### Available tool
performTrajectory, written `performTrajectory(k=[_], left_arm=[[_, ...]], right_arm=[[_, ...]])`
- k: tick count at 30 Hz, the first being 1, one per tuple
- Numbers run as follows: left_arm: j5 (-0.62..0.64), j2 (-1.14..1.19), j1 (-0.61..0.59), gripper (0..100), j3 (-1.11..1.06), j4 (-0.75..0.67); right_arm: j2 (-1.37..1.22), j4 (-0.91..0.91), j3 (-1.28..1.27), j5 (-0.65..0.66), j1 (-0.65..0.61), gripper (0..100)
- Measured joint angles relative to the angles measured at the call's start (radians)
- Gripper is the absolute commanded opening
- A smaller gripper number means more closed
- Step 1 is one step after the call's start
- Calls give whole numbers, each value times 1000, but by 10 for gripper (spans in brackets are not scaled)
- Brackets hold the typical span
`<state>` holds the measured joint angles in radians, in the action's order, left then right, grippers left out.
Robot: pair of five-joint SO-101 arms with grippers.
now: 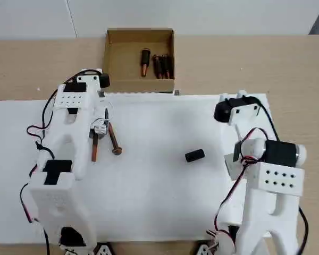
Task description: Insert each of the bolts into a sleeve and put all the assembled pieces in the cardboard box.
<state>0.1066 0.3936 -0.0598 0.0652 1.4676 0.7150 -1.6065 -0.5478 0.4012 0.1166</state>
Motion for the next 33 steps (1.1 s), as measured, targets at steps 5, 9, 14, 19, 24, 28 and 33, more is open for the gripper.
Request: performTrajectory(k=[5,9,14,19,24,28,33], left_arm=[[0,-160,74,5,0,17],[-2,-275,130,5,0,77],[-2,-440,224,5,0,203],[2,-623,292,5,-3,238],[77,-799,327,5,-127,187],[158,-948,327,5,-331,51],[307,-1148,327,5,-603,-146]], right_arm=[[87,-58,25,-9,-2,6],[166,-78,25,-9,0,2],[341,-84,26,-9,0,2],[559,-84,9,-9,-2,2],[740,-26,-129,-55,-2,2],[872,74,-278,-190,2,3],[1007,195,-462,-239,-2,3]])
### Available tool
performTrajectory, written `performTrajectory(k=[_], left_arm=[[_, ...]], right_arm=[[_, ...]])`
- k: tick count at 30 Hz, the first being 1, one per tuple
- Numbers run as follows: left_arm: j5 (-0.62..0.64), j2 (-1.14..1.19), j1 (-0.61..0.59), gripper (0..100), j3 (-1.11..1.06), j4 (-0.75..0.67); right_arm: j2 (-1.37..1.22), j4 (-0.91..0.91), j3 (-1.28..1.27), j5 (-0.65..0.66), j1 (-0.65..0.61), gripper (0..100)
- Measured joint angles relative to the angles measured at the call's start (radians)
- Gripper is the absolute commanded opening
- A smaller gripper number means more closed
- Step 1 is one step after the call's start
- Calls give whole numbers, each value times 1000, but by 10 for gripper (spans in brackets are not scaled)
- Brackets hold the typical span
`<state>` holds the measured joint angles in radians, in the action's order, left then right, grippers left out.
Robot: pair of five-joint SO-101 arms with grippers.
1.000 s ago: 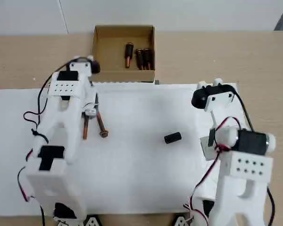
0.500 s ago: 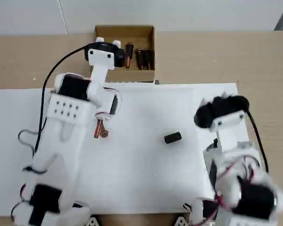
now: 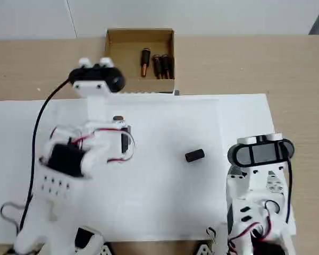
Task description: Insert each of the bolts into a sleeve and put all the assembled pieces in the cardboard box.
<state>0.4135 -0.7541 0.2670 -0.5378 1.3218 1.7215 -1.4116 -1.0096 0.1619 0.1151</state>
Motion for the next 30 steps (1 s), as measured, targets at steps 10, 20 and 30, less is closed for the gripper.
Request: performTrajectory(k=[10,20,30], left_arm=[[35,-428,0,5,-428,-315],[37,-842,3,5,-779,-519],[149,-1046,66,5,-856,-534]], right_arm=[[80,81,-164,-38,-201,2],[80,338,-319,-175,-540,2],[84,462,-416,-178,-761,2]])
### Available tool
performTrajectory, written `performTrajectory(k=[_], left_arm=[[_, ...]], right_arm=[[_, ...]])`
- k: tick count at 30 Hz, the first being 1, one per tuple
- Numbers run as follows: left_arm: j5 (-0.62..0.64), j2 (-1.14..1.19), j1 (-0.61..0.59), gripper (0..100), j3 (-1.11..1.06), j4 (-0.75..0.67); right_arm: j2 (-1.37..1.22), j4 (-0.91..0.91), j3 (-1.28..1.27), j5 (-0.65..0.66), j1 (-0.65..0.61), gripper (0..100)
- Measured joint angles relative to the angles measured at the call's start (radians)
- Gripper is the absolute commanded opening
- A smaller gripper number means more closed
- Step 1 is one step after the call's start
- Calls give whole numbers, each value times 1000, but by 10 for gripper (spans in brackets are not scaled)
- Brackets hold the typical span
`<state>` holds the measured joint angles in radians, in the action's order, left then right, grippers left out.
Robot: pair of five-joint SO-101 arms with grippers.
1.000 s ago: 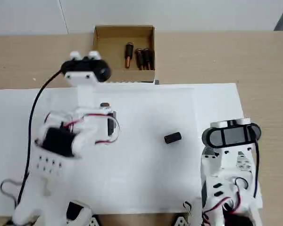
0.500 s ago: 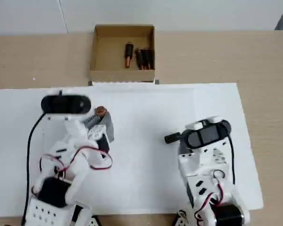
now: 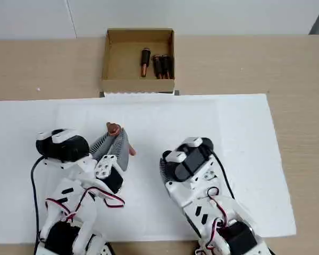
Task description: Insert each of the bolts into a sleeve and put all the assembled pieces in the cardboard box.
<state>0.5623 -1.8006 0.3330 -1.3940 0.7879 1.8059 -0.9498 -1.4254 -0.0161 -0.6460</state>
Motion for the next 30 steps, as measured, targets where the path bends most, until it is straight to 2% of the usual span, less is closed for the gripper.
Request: performTrajectory(k=[3,10,15,30], left_arm=[[64,0,46,5,3,-31],[84,0,114,5,3,-110],[84,0,153,5,3,-110],[84,0,155,5,26,-46]], right_arm=[[-3,20,-18,0,-40,2],[-3,32,-18,58,-103,2],[-3,58,-18,78,-104,2],[-3,74,-18,120,-104,2]])
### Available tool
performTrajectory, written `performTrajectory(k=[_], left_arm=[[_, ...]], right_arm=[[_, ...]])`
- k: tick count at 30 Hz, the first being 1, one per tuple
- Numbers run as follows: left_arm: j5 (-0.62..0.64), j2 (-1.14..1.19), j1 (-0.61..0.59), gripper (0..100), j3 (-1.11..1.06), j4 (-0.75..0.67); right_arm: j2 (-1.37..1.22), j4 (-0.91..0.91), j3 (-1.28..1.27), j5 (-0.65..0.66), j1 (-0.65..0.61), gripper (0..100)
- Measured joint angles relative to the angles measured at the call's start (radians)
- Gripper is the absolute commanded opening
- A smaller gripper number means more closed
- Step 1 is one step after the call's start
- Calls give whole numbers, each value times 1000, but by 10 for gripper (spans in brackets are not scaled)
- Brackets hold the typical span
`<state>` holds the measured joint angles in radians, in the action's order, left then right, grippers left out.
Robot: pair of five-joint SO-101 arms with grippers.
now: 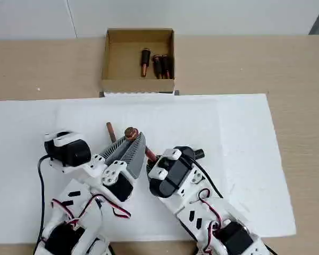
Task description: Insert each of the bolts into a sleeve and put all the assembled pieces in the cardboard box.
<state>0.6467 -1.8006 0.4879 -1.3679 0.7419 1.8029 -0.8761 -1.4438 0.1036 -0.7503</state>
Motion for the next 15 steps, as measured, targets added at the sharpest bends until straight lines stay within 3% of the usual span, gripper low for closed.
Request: performTrajectory(k=[15], left_arm=[[-8,-2,51,5,2,104]], right_arm=[[0,20,0,63,-2,2]])
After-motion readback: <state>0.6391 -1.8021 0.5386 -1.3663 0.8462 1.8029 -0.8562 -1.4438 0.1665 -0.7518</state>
